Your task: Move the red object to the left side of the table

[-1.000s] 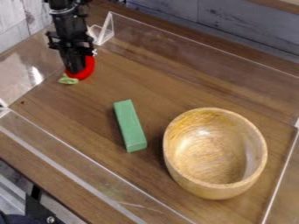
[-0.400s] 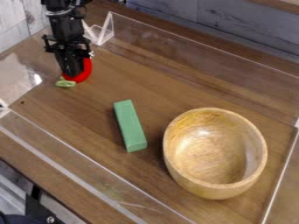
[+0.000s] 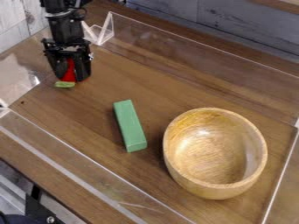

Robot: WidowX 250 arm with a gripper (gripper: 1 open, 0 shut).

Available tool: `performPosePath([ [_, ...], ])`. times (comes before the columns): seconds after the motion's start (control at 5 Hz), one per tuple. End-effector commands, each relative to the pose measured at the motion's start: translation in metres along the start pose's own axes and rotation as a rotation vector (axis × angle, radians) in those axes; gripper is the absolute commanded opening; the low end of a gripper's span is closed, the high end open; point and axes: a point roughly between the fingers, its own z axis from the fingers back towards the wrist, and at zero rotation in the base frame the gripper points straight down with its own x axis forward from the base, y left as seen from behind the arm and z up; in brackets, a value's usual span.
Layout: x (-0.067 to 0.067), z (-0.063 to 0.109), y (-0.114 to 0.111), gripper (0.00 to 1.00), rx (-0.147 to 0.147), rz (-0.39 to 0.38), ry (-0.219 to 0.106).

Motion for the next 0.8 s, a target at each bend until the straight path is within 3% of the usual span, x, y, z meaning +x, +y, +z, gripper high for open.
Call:
performPosePath([
  [0.0, -0.014, -0.014, -0.002, 1.00, -0.071, 0.032, 0.050],
  [0.4, -0.014, 0.002, -0.017, 1.00, -0.102, 0.005, 0.020],
  [0.6, -0.013, 0.011, -0.024, 1.00, -0.104, -0.013, -0.001],
])
